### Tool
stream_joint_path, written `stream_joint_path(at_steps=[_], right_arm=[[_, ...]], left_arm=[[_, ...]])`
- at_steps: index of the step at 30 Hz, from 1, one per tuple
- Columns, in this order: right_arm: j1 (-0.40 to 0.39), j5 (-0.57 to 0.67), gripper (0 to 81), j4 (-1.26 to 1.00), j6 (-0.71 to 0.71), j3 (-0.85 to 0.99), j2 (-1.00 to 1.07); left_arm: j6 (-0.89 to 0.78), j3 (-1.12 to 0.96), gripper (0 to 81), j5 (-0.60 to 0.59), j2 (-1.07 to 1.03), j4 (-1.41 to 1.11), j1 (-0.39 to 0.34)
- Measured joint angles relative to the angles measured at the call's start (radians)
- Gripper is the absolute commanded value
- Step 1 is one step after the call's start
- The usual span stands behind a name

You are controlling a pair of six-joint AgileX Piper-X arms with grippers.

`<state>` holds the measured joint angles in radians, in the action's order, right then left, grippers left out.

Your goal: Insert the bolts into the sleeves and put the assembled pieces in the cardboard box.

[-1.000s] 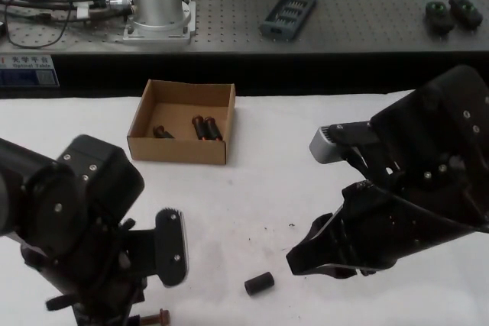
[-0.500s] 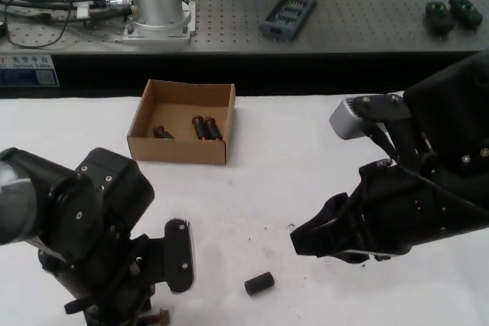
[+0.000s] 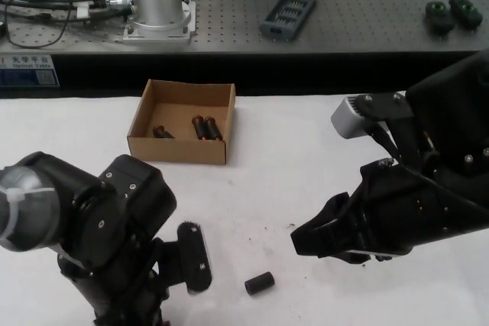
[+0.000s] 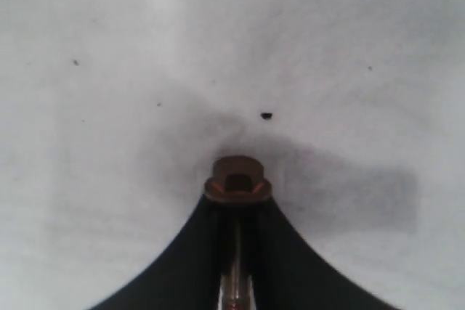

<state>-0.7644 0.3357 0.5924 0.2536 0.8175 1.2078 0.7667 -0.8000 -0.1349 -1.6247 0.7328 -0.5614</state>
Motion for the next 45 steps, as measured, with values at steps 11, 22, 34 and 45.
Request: stream_joint_path(at_steps=[11,22,34,45], right_arm=[[0.0,-0.007,25.0,0.016,-0.543,0.0,0.0],[0.0,-0.032,25.0,-0.272,-0.887,0.0,0.157],[0.0,-0.026,29.8,-0.212,-0.907,0.057,0.405],[0.0,-0.046,32.1,-0.162,-1.124,0.144,0.559]], left_arm=[[-0.541,-0.016,0.6,-0.02,0.047,-0.166,0.022],[-1.208,0.082,0.6,-0.135,0.517,-0.467,0.21],[-1.328,0.148,0.6,-0.205,0.785,-0.565,0.339],[-1.329,0.15,0.6,-0.273,0.788,-0.565,0.378]])
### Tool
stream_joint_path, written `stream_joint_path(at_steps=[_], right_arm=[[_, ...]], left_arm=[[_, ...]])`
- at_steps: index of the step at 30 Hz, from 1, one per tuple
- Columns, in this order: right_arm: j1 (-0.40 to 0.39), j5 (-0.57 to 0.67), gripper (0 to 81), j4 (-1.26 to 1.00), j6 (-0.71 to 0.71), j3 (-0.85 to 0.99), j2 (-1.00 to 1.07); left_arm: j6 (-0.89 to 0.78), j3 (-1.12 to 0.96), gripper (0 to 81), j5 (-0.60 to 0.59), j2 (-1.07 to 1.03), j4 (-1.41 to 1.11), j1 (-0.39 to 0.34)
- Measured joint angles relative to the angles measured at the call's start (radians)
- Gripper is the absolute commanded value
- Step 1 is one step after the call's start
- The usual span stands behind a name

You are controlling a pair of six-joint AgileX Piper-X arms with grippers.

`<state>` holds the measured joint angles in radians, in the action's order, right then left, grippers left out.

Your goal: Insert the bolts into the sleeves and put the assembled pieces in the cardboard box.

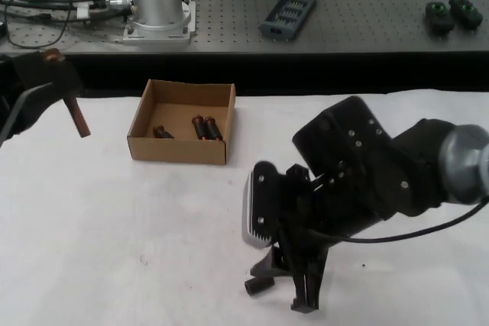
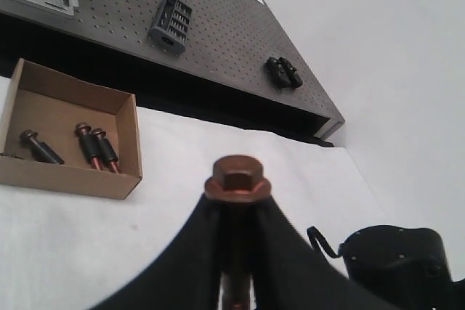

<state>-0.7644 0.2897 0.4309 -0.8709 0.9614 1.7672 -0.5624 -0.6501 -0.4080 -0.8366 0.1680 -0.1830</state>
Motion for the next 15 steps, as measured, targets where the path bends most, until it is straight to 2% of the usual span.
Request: stream_joint_path(at_steps=[15], right_arm=[[0.0,-0.02,32.1,-0.024,-0.027,0.001,0.054]], left_arm=[[0.015,0.0,0.6,-0.047,0.0,0.0,0.002]])
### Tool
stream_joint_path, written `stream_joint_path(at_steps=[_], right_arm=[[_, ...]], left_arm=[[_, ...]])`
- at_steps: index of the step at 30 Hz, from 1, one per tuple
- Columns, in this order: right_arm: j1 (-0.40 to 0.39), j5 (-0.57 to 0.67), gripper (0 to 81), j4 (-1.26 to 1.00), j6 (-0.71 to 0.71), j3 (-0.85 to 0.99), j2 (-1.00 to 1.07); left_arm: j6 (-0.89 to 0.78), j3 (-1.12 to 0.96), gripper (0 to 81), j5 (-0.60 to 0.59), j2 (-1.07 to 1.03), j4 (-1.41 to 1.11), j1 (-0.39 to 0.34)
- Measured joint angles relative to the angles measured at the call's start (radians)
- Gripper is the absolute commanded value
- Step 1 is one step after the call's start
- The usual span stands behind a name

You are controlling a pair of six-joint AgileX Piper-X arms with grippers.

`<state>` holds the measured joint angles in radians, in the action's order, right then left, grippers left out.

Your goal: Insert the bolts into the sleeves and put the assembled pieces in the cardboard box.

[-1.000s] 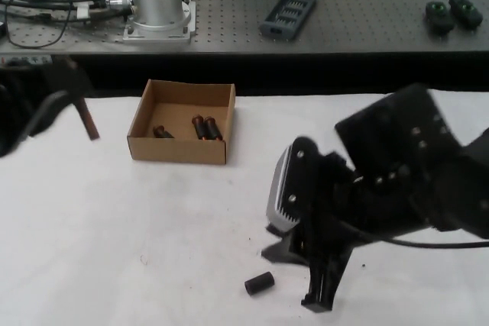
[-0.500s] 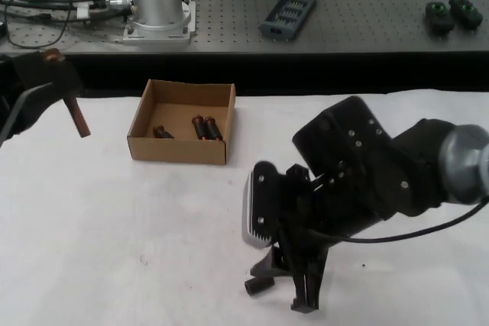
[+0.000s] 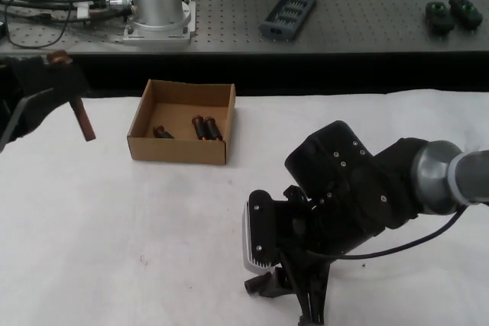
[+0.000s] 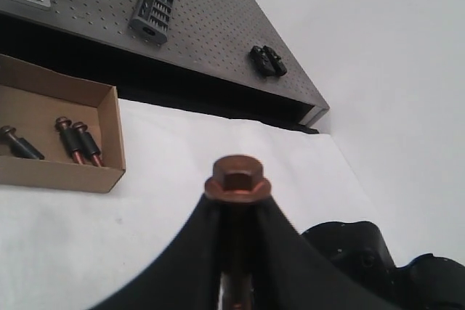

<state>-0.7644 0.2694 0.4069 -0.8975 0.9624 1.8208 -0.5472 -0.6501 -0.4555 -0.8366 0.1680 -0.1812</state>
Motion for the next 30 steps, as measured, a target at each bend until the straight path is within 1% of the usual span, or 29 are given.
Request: stream_joint_path(at_steps=[2,4,6,10,11,12,13,16,21,23,24,26,30], right_arm=[[0.0,0.002,31.9,-0.003,0.0,0.0,0.0],[0.0,0.002,28.2,-0.006,0.0,0.0,0.004],[0.0,0.002,21.2,-0.007,-0.001,0.002,0.006],[0.0,-0.003,2.1,-0.018,-0.003,0.002,0.009],[0.0,-0.008,2.4,-0.021,0.0,0.002,0.009],[0.0,-0.015,5.3,-0.022,0.008,0.002,0.009],[0.0,-0.024,4.9,-0.023,0.027,0.003,0.009],[0.0,-0.066,4.9,-0.03,0.158,0.003,0.005],[0.0,-0.133,4.9,-0.023,0.588,0.004,-0.021],[0.0,-0.14,4.9,0.0,0.718,0.004,-0.038],[0.0,-0.14,4.9,0.0,0.728,0.004,-0.039],[0.0,-0.141,4.9,0.046,0.805,0.004,-0.057],[0.0,-0.139,4.9,0.16,0.86,0.004,-0.078]], left_arm=[[0.0,0.0,0.6,-0.012,0.0,0.0,0.0],[0.0,0.0,0.6,-0.016,0.0,0.0,0.0],[0.0,0.0,0.6,-0.02,0.0,0.0,0.0],[0.0,0.0,0.6,-0.019,0.0,0.0,0.0],[0.0,0.0,0.6,-0.019,0.0,0.0,0.0],[0.007,0.0,0.6,-0.019,0.0,0.0,0.0],[0.008,0.0,0.6,-0.019,0.0,0.0,0.0],[0.007,0.0,0.6,-0.019,0.0,0.0,0.0],[0.007,0.0,0.6,-0.019,0.0,0.0,0.003],[0.007,0.0,0.6,-0.019,0.0,0.0,0.006],[0.007,0.0,0.6,-0.019,0.0,0.0,0.006],[0.007,0.0,0.6,-0.019,0.0,0.0,0.006],[0.007,0.0,0.6,-0.019,0.0,0.0,0.006]])
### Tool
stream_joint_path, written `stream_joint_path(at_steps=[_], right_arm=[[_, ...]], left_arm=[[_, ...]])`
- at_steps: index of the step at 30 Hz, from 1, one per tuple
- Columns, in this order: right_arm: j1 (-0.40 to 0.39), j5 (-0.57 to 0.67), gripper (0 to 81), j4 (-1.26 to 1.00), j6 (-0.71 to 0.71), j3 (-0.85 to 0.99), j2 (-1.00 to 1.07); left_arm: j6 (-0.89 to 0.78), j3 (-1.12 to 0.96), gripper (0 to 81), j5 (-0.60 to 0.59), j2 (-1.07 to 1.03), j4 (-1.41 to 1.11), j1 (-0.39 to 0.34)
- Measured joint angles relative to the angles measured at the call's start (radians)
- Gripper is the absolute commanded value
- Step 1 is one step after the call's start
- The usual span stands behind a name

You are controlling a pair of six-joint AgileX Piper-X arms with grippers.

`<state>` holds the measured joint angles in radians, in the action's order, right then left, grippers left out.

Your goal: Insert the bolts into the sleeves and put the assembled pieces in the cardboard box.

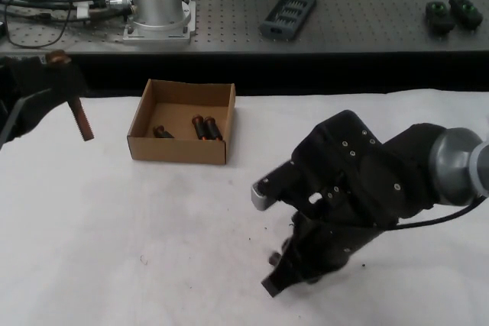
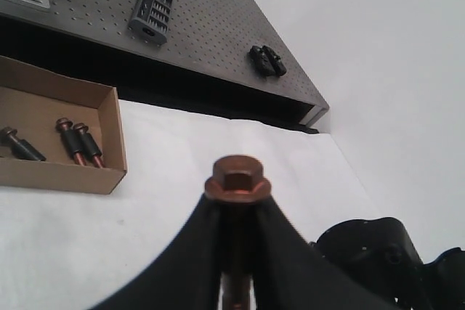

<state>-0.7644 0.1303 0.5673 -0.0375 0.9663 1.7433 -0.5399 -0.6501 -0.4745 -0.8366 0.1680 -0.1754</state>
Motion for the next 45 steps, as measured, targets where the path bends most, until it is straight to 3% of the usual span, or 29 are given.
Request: stream_joint_path(at_steps=[4,9,10,17,45], right_arm=[[0.0,0.035,2.9,0.093,0.008,-0.014,0.0],[0.0,0.057,39.7,0.112,0.02,-0.017,-0.001],[0.0,0.059,44.0,0.116,0.022,-0.019,-0.001],[0.0,0.062,33.1,0.134,0.024,-0.018,-0.001],[0.0,0.06,33.1,0.1,0.022,-0.012,0.027]], left_arm=[[0.0,0.0,0.6,0.0,0.0,0.0,0.0],[0.0,0.0,0.6,0.0,0.0,0.0,0.0],[0.0,0.0,0.6,0.0,0.0,0.0,0.0],[0.0,0.0,0.6,0.0,0.0,0.0,0.0],[0.0,0.0,0.6,0.0,0.0,0.0,0.0]])
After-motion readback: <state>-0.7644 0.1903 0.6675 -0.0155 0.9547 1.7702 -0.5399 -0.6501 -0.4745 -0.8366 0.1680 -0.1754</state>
